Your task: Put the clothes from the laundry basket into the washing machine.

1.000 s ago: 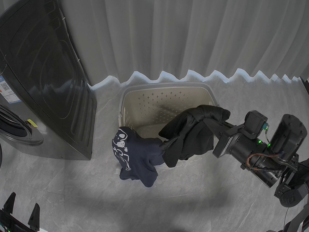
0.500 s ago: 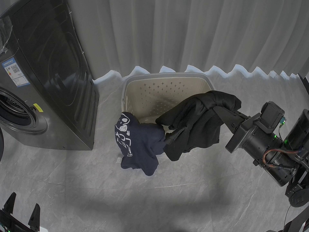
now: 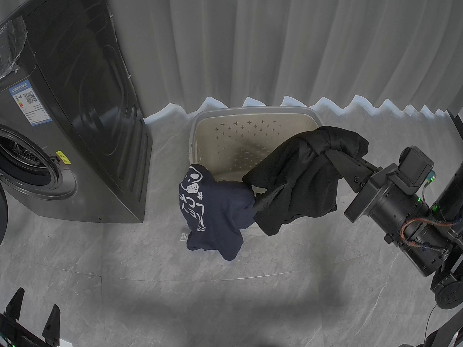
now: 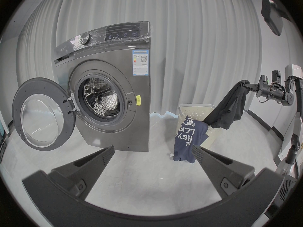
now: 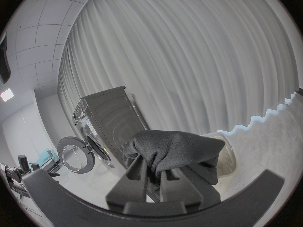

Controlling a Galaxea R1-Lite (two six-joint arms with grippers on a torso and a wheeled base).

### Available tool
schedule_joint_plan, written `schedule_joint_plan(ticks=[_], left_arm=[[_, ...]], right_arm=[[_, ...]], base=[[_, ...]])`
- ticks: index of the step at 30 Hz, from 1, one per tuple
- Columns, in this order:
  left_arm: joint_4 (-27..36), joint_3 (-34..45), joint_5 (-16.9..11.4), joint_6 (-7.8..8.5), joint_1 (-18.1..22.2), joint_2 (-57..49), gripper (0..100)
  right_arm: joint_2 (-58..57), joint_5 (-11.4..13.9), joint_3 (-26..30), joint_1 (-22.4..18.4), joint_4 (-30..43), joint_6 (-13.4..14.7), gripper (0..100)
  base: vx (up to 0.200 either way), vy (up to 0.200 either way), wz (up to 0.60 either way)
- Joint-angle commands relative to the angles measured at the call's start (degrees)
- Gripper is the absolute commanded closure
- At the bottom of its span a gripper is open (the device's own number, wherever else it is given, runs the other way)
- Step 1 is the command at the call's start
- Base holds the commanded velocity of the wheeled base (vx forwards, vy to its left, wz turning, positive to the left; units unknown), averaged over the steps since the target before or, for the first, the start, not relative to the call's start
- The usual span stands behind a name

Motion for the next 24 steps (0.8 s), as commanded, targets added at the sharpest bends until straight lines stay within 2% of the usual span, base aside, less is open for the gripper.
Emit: schedule_joint_plan(ticks=[1, 4, 12, 13, 18, 20, 24], left_arm=[[0.0, 0.9, 0.1, -0.15, 0.0, -0.9, 0], [0.0, 0.9, 0.1, -0.50, 0.0, -0.9, 0], [0.0, 0.9, 0.1, 0.20, 0.1, -0.9, 0], [0.0, 0.9, 0.1, 0.20, 0.1, -0.9, 0], [0.0, 0.9, 0.0, 0.03, 0.1, -0.9, 0], [0.0, 0.9, 0.0, 0.20, 0.1, -0.9, 0], [0.0, 0.9, 0.1, -0.06, 0.0, -0.9, 0]], right_arm=[[0.3, 0.0, -0.1, 0.5, 0.0, 0.0, 100], [0.4, 0.1, -0.1, 0.7, 0.0, 0.1, 100], [0.4, 1.0, -0.4, 1.0, -0.6, 0.0, 100], [0.4, 2.0, -0.1, 1.1, -1.4, -0.1, 100], [-0.1, 3.7, 0.7, 3.2, -3.5, 0.0, 100], [0.0, 6.1, 1.7, 3.3, -4.7, 0.0, 100], [0.1, 6.7, 2.6, 3.2, -5.5, 0.0, 100]], base=[[0.000, 0.200, 0.00], [0.000, 0.200, 0.00], [0.000, 0.200, 0.00], [0.000, 0.200, 0.00], [0.000, 0.200, 0.00], [0.000, 0.200, 0.00], [0.000, 0.200, 0.00]])
